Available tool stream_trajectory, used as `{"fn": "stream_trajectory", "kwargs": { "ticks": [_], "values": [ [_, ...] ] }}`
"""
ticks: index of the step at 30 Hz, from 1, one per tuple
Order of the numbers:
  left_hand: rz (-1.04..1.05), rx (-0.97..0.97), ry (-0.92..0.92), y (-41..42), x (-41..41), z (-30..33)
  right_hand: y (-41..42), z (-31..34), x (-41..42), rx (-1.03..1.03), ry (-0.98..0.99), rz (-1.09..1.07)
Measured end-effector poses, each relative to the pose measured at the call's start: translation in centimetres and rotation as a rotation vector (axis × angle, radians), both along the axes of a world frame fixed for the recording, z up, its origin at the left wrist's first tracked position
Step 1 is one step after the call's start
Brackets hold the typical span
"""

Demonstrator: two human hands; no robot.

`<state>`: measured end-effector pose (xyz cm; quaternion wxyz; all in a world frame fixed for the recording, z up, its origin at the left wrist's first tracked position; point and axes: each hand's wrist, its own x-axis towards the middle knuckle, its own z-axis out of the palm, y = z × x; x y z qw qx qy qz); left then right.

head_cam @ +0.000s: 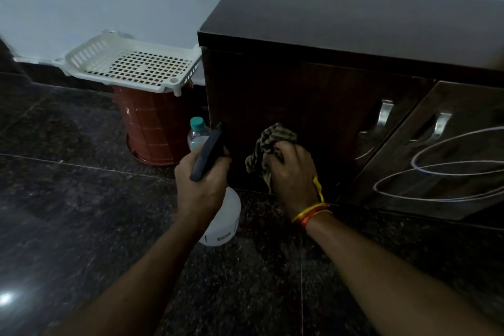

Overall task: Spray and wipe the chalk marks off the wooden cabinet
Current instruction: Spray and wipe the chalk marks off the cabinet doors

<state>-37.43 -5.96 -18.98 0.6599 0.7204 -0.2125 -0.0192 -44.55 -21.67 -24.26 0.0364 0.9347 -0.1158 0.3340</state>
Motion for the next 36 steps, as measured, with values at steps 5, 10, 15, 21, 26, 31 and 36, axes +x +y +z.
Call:
{"fn": "stream_trajectory", "kwargs": {
  "ticks": [5,10,15,21,26,31,36],
  "values": [
    [0.026,0.029,-0.014,0.3,0.3,0.4,0.4,4.2,0.8,0.052,-0.163,-0.034],
    [0.022,0.025,-0.010,0.2,0.2,0.5,0.8,5.9,1.5,0.041,-0.257,-0.058],
    [0.017,0.031,-0.024,0.1,-0.3,1.0,0.8,2.9,0.3,0.078,-0.120,-0.069],
    [0.063,0.018,-0.030,0.3,-0.5,2.0,1.6,7.6,1.1,0.205,-0.298,-0.100],
    [0.083,-0.010,-0.035,0.4,-0.5,2.4,1.6,9.4,2.0,0.217,-0.382,-0.128],
    [0.061,-0.014,-0.040,0.3,-0.6,2.4,1.7,4.2,0.2,0.277,-0.214,-0.146],
    [0.043,0.005,-0.050,0.0,-0.5,2.0,1.2,6.4,0.4,0.304,-0.287,-0.141]
  ]
}}
